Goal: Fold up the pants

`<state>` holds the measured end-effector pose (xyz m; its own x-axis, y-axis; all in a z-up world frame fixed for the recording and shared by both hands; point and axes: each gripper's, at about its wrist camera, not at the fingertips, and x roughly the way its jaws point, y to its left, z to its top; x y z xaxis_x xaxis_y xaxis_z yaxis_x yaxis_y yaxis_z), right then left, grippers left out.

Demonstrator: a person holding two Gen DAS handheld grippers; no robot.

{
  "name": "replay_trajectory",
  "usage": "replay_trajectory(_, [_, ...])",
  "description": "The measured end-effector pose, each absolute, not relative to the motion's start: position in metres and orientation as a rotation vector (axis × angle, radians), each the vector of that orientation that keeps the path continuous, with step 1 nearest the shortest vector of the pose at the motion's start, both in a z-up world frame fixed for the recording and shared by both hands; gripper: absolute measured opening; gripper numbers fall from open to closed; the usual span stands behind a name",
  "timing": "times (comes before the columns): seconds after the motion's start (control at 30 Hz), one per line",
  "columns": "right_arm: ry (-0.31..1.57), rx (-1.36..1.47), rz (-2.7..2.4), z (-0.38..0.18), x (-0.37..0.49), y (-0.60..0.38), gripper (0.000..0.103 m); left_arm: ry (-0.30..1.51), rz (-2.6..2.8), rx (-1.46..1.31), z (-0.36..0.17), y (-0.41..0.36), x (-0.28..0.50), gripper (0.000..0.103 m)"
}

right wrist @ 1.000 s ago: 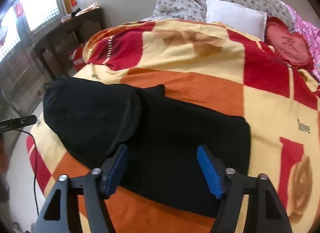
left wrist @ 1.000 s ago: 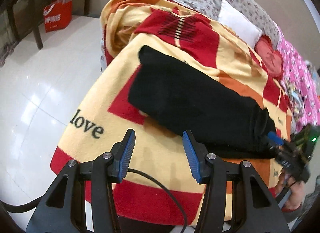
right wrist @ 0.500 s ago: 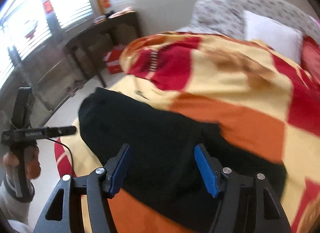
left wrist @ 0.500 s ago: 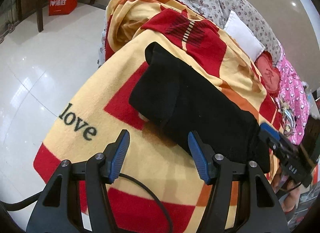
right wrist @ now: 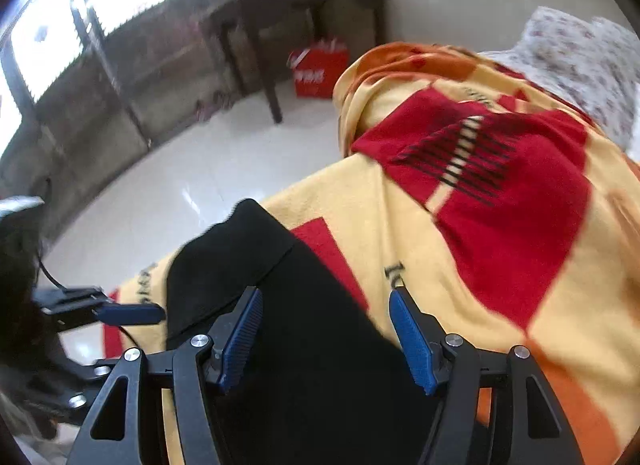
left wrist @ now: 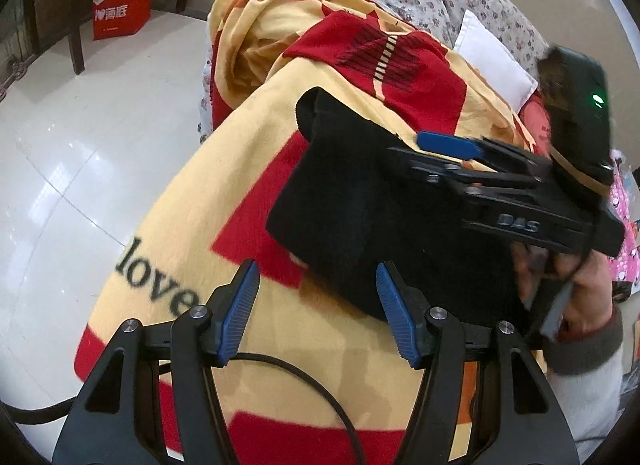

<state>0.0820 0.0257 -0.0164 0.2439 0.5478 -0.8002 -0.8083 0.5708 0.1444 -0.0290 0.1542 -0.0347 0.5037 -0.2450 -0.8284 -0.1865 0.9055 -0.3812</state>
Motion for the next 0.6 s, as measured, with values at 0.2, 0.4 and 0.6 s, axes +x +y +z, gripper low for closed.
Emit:
replay_trajectory(0.2, [1.022,-0.372,1.103,-0.038,0.106,0.049,0.059,1.060,-0.040,-0.448,-0.037,0.160,-0.015,0.068])
replay_trajectory(0.4, [1.033,-0.289,1.175,-0.041,0.112,0.039,0.018,1.061,-0.040,-0.467,-0.038,0.165,-0.008,0.069])
replay_trajectory(0.6, [0.926,-0.264,1.061,-0.012,0.116,0.017,0.009,1.012,-0.018,-0.518,-0.023,0.178,-0.018,0.069])
